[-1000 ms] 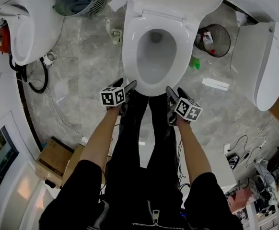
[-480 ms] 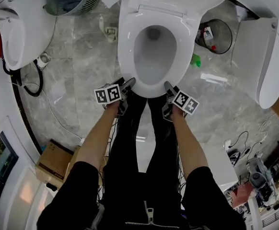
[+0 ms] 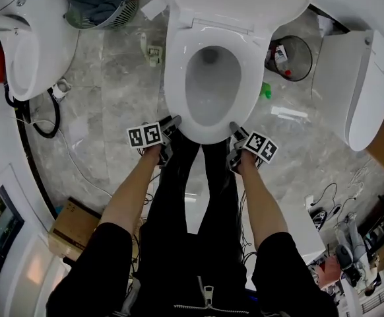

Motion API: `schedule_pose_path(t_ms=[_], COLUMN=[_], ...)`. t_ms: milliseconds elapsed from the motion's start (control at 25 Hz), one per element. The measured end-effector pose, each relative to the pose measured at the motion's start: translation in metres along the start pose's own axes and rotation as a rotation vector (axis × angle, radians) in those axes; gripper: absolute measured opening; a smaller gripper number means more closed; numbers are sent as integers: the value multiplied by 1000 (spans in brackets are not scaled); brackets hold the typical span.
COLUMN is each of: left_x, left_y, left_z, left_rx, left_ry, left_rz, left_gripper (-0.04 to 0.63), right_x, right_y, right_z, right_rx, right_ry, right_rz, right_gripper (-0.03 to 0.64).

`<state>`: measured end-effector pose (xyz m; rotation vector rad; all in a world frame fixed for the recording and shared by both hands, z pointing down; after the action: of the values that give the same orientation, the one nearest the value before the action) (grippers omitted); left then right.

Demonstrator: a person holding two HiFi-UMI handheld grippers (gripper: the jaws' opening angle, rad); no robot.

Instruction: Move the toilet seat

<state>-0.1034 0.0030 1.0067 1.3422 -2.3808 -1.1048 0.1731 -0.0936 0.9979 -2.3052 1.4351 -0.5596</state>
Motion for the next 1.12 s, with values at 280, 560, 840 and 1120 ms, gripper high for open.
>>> schedule_pose_path(t_ms=[280,560,840,1120], left_x=[20,55,95,147], left_y=[-37,-83,-123,-164], left_z=[35,74,105,124], left_rx=[-68,-134,-200,-266], left_ry=[-19,-92,-197,-321], left_rz=[43,101,196,264], left_gripper=[163,163,164,178], right_x=[2,12,26,55], right_y=[28,74,121,172], right_z=[48,99,140,173], right_rx=[77,147,201,324], right_ry=[-21,-44,-113,-176], right_rz=[-66,-109,-191,-246], right_gripper=[172,161,158,182])
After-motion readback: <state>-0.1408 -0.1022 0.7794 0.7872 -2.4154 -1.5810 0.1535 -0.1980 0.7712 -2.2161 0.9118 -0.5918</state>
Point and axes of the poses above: the fingertips, and each gripper's own axes: z backward along the fingers, y to its left, x out of its top, the point moved 5 cm from there along z, backward along the fingers, and after that the axes turned 13 degrees about -z, right-handed, at the moved point
